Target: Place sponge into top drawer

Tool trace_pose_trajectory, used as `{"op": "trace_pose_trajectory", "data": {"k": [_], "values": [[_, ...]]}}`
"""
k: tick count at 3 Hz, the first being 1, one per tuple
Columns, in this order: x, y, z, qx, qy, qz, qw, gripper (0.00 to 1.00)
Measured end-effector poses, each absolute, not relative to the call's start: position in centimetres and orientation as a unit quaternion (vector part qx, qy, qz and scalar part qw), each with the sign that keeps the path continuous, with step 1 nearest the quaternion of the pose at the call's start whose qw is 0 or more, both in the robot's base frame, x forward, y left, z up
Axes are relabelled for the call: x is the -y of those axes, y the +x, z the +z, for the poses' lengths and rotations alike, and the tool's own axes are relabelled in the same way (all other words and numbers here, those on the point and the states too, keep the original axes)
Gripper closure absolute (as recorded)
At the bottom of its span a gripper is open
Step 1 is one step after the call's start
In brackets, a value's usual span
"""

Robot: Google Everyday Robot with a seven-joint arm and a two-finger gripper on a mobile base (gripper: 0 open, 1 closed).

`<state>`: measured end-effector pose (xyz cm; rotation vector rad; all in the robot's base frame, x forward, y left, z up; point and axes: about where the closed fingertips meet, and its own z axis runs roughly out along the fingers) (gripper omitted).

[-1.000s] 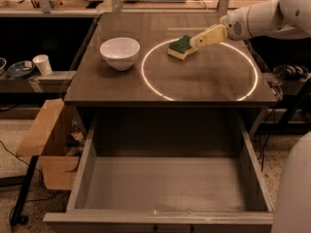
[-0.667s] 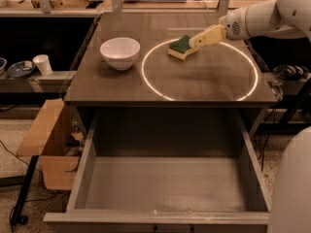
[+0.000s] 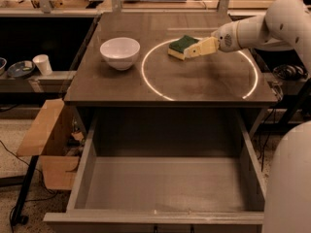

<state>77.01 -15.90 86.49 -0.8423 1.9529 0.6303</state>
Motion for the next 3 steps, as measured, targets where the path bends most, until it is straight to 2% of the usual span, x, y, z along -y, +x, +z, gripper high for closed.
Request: {"op": "trace_pose_trajectory", "data": {"k": [3], "values": [[14.2,76.8,86.5,-0.781,-0.356,0.262,0.441,0.00]]}}
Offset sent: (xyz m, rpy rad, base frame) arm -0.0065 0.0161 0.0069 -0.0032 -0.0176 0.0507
